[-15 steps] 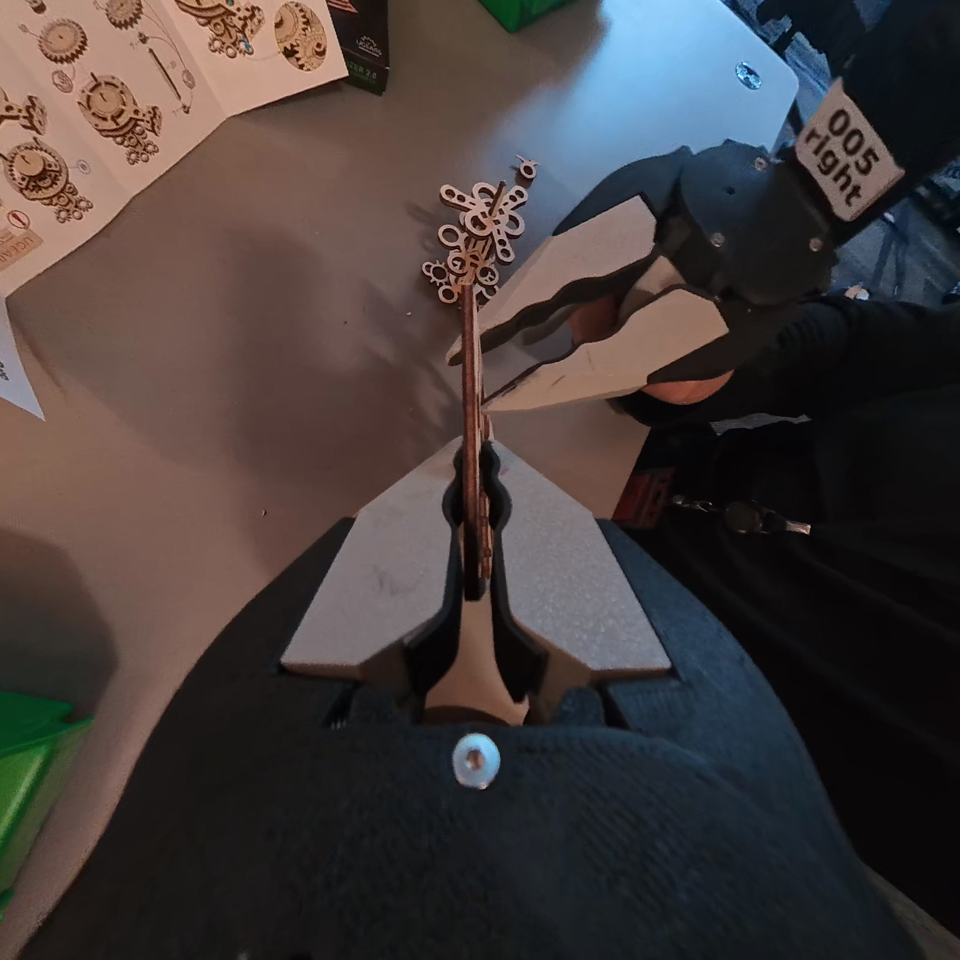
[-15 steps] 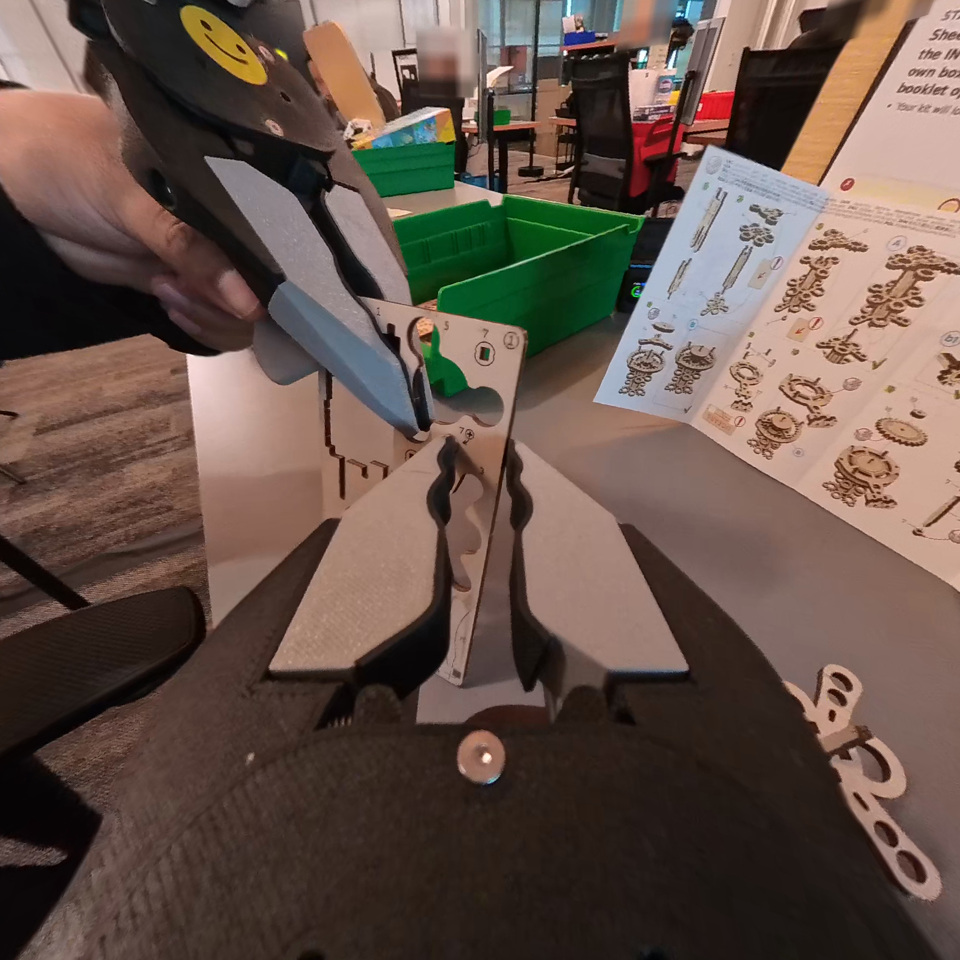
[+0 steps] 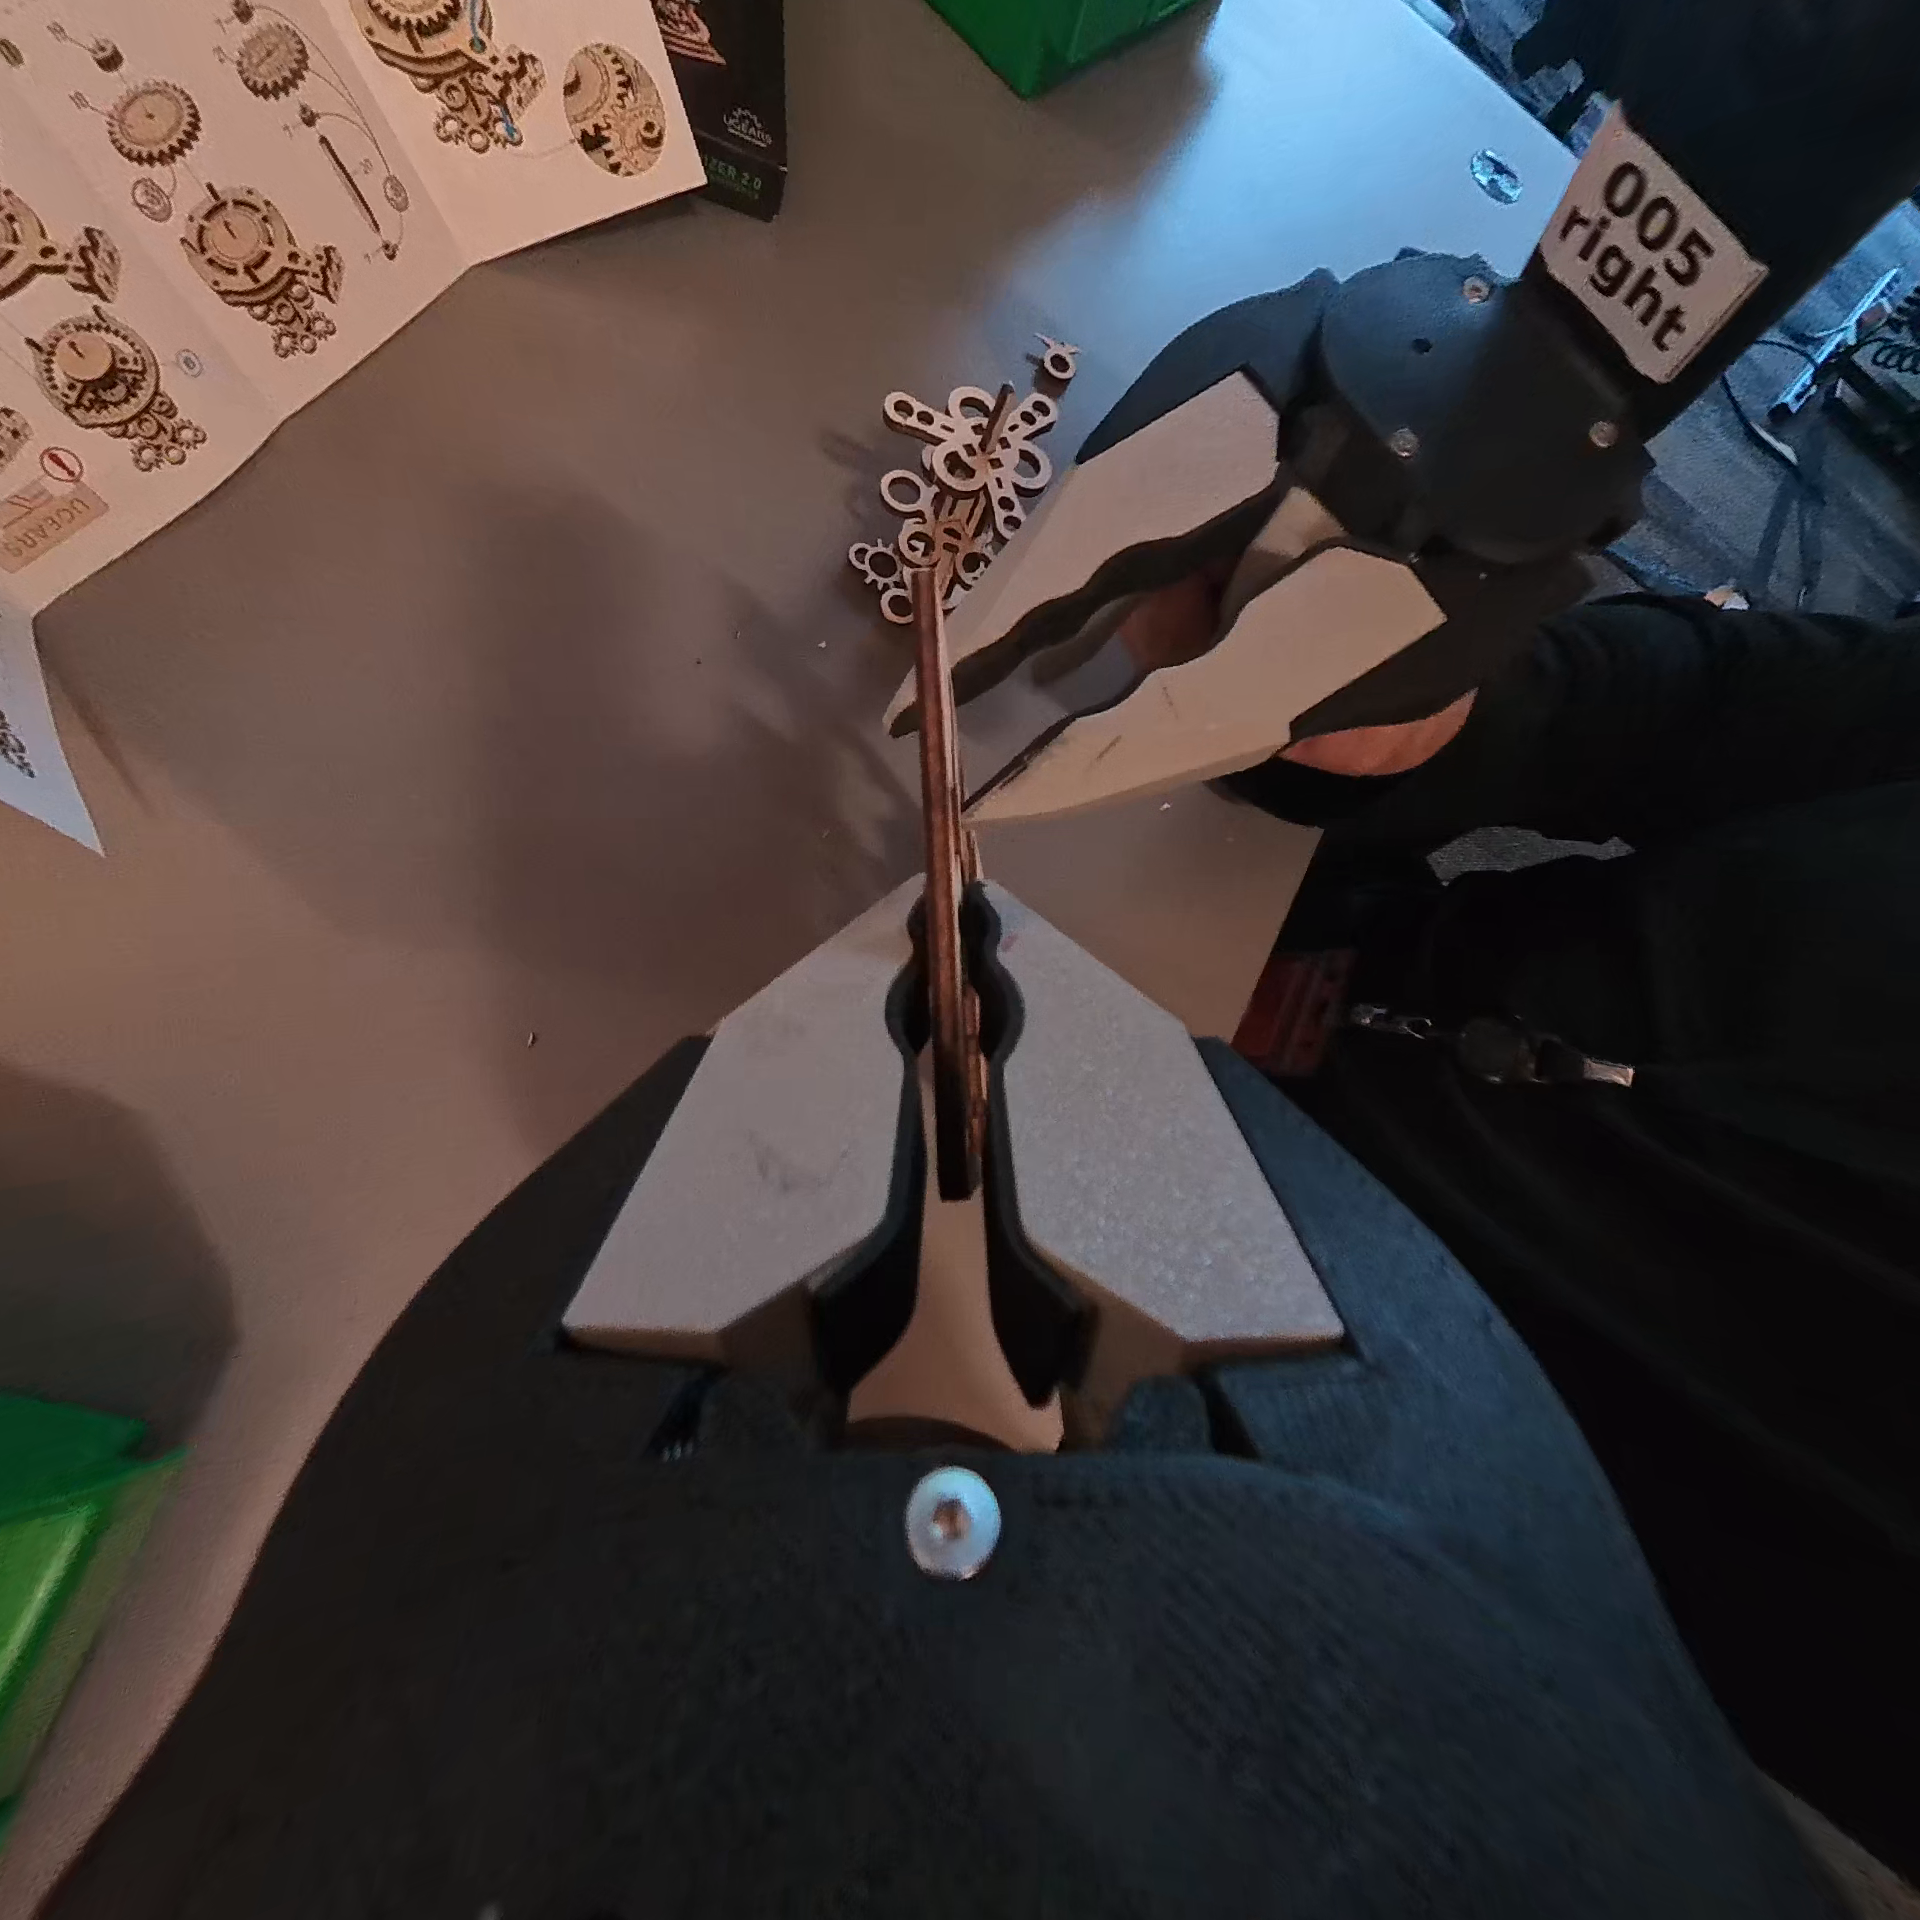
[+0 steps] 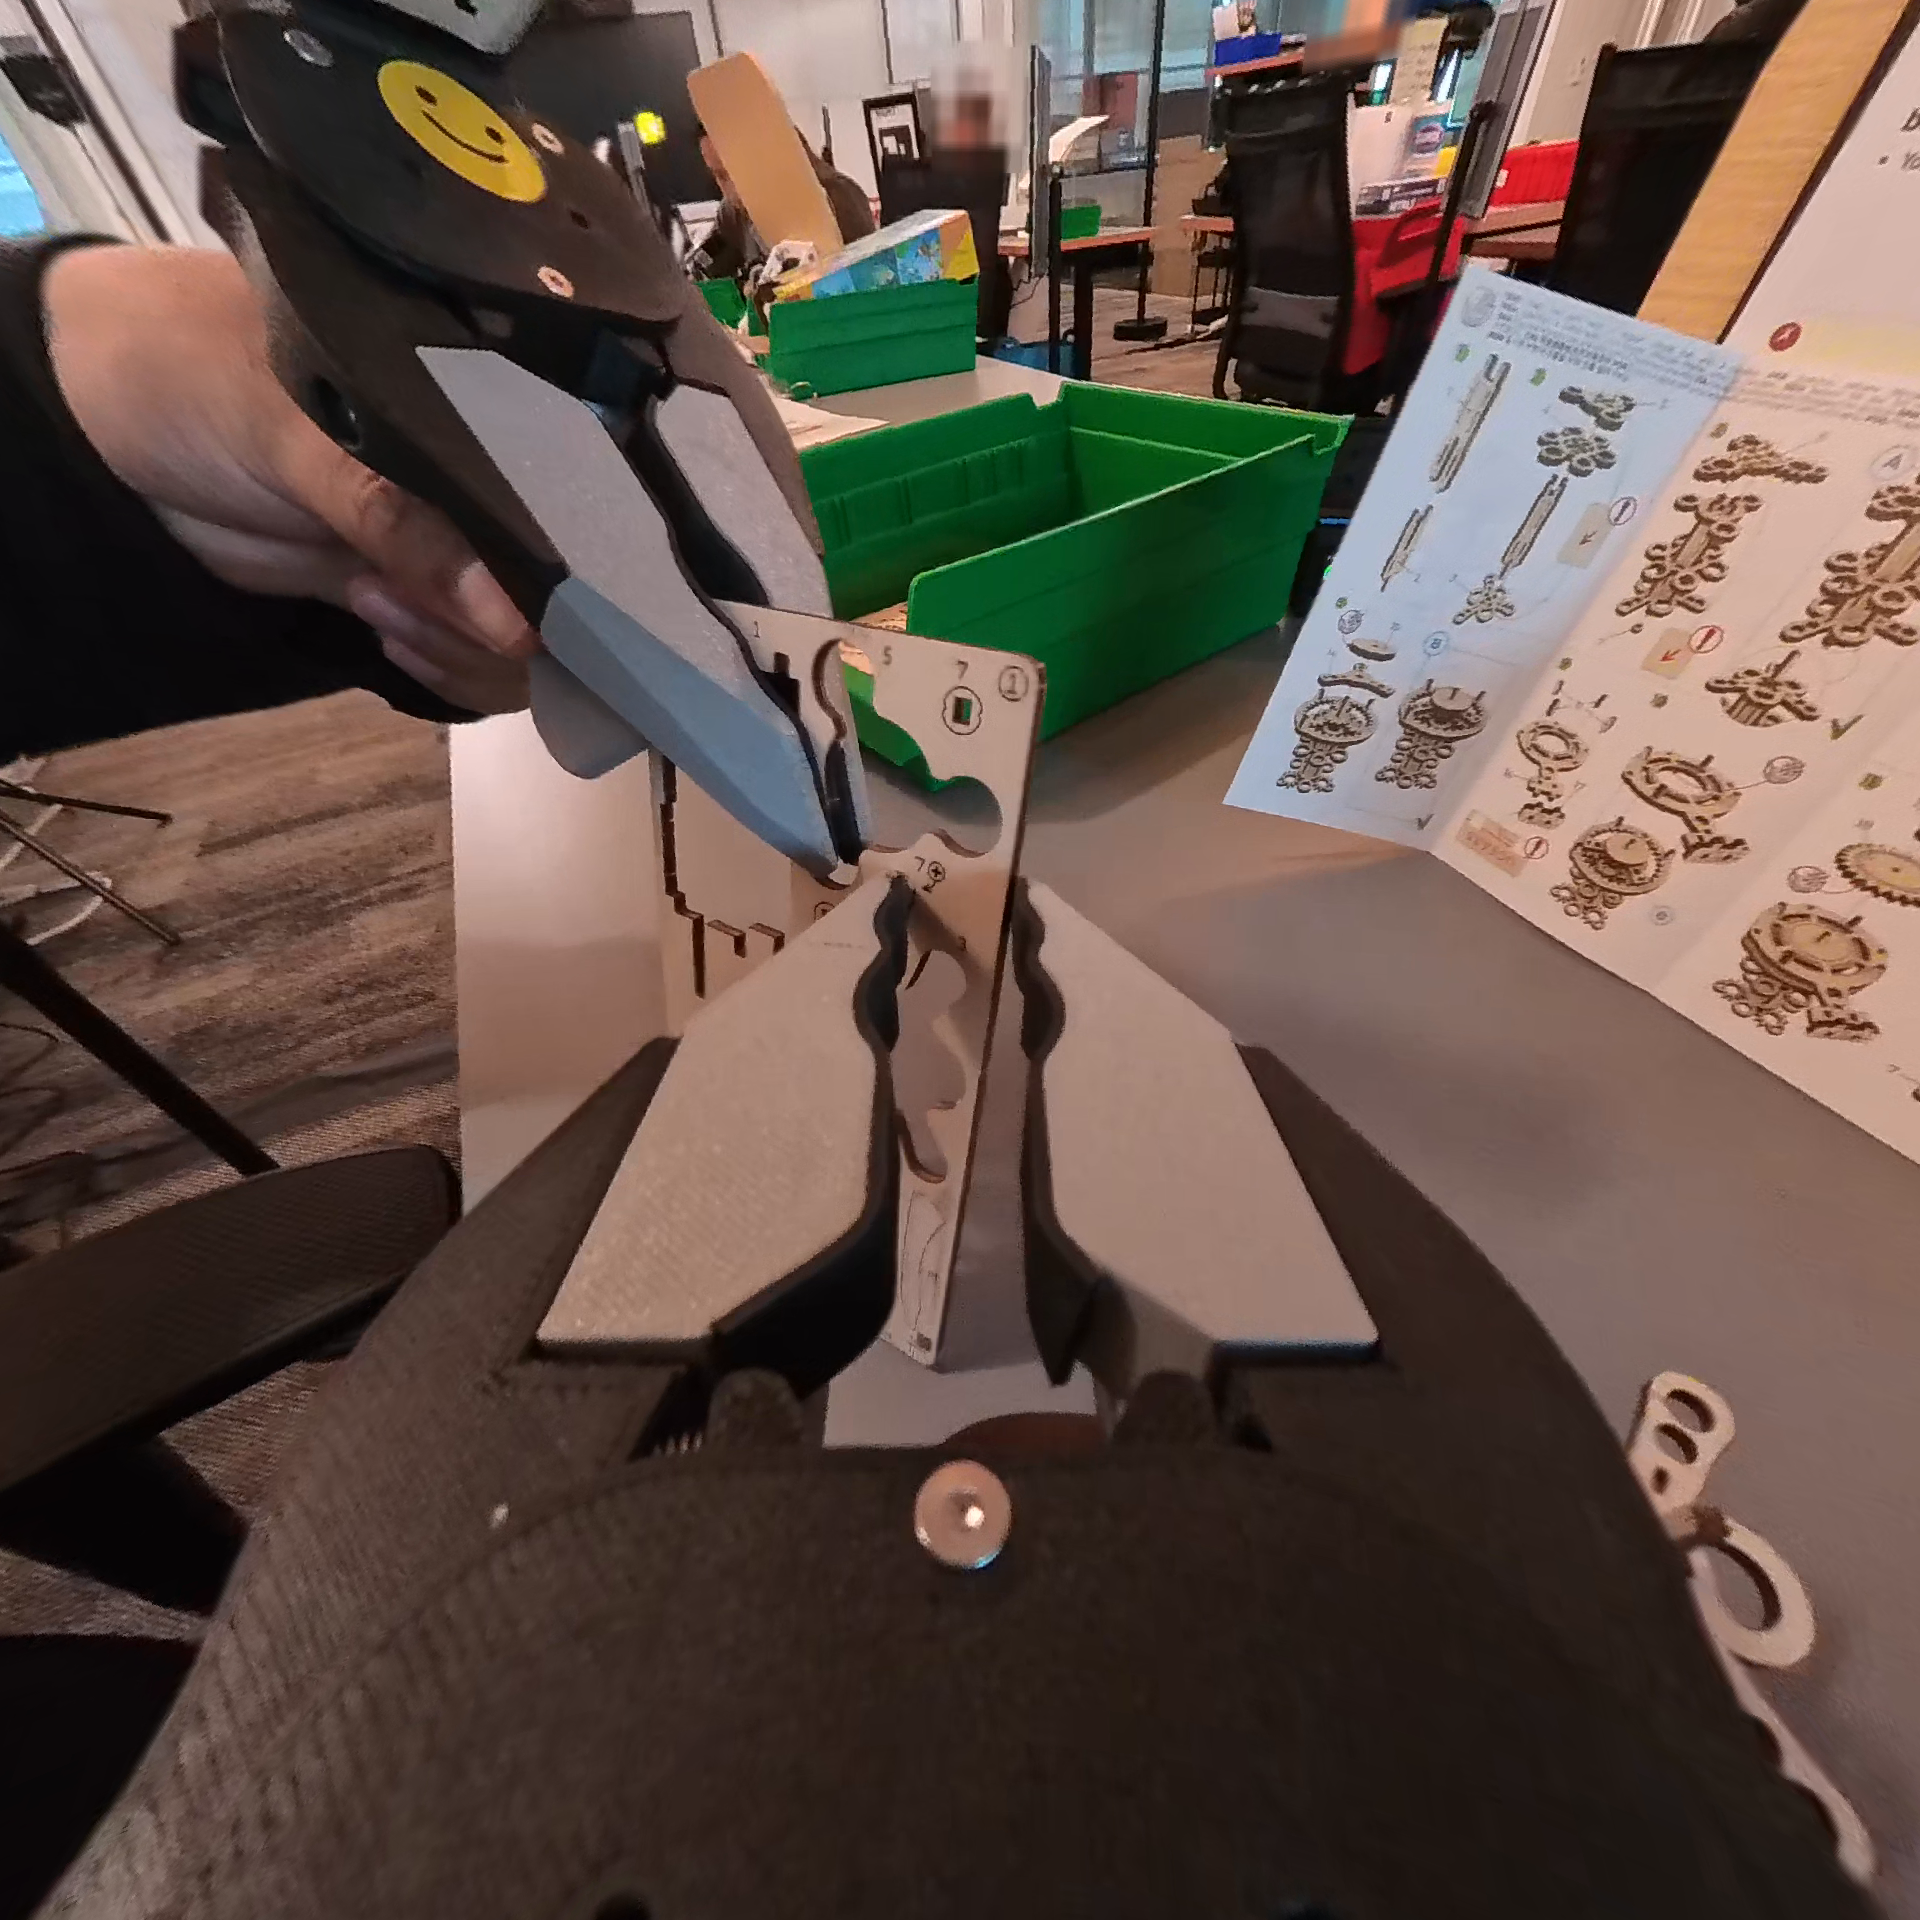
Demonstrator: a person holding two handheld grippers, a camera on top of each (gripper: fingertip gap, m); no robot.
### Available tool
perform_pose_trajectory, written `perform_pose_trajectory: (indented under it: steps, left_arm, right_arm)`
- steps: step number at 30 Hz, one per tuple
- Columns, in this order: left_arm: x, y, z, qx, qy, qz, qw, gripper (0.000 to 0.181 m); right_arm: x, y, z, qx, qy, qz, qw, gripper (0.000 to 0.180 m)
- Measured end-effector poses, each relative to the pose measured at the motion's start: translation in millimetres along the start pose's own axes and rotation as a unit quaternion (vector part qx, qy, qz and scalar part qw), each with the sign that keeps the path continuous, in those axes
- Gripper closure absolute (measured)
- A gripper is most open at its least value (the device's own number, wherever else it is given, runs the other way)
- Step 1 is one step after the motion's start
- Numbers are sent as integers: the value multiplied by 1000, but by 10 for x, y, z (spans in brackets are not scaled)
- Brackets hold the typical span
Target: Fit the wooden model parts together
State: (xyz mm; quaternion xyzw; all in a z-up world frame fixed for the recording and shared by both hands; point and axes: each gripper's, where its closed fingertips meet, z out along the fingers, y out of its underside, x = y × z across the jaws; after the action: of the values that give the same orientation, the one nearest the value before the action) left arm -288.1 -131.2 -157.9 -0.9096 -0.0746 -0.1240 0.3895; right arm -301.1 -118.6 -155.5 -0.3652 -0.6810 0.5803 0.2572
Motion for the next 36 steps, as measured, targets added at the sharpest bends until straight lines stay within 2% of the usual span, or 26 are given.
perform_pose_trajectory:
  steps: [6, 13, 25, 36]
  left_arm:
    - [11, 2, 3, -1, -4, 3, 1000, 179]
    - [23, 1, 5, -5, -7, 8, 1000, 180]
    - [52, -12, 20, 3, -3, 15, 1000, 180]
    - [48, -7, 34, 1, 2, 7, 1000, 179]
  right_arm:
    - [-4, 7, -3, -21, -6, -15, 1000, 163]
    - [8, -7, -18, -93, 30, -106, 989, 161]
    - [18, 7, -40, -156, -13, -91, 983, 161]
    - [28, 28, -23, -168, 9, -92, 981, 160]
